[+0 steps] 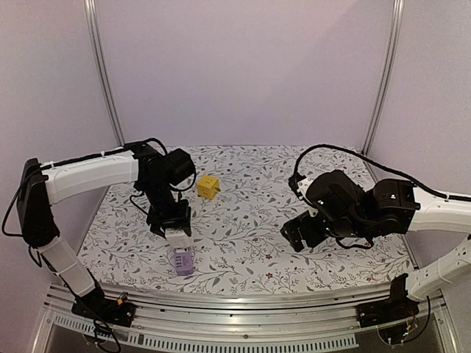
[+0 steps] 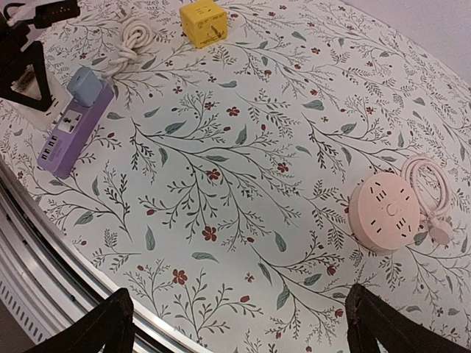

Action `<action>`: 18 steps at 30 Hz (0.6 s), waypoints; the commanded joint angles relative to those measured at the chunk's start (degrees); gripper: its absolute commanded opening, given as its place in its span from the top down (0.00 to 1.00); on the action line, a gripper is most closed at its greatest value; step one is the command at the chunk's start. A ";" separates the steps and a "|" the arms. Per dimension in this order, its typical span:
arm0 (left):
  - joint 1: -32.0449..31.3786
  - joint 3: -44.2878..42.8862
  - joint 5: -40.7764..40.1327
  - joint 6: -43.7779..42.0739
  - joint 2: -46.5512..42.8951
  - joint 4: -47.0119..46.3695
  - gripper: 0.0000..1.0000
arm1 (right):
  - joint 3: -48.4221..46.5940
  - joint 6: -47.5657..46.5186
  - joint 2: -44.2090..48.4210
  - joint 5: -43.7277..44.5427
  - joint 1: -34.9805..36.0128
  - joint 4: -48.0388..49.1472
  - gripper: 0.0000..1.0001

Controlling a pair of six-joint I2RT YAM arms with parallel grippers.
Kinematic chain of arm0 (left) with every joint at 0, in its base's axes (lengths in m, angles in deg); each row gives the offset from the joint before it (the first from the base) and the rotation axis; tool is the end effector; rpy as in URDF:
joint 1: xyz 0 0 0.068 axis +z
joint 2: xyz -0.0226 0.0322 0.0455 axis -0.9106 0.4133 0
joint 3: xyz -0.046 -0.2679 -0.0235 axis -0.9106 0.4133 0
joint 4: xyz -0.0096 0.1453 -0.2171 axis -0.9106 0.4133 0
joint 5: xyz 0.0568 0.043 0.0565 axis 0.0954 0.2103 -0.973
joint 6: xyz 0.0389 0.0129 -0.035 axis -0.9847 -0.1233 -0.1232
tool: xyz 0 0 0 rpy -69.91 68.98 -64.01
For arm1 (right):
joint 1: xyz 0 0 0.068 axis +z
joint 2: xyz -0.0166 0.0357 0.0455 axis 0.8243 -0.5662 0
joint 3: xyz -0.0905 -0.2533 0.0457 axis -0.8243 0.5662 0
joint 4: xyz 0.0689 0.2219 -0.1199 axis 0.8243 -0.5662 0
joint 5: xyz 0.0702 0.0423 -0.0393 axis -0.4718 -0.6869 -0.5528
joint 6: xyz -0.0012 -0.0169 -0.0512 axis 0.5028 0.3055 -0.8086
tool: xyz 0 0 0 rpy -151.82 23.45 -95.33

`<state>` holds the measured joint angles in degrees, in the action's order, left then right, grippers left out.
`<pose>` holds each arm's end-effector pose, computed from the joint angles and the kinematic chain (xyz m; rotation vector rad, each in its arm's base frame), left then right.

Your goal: Insert the plug

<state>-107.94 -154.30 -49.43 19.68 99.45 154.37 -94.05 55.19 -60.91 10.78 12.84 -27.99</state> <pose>0.2172 -0.2051 0.2478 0.2208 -3.0657 0.2282 0.1066 0.2282 0.3008 -0.6502 2.2844 0.2715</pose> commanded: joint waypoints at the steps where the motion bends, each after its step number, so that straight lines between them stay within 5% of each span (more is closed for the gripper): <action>1: -0.29 2.21 -0.63 -1.27 0.81 -2.44 1.00 | -1.25 2.14 -0.33 0.11 0.19 -1.46 0.01; 18: 0.76 5.15 -2.47 -1.74 2.73 -5.13 1.00 | -2.20 3.31 -2.54 -1.29 0.19 -1.80 0.01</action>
<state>-107.74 -149.91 -50.66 18.34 101.79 150.22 -94.86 57.27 -63.13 9.71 12.84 -28.62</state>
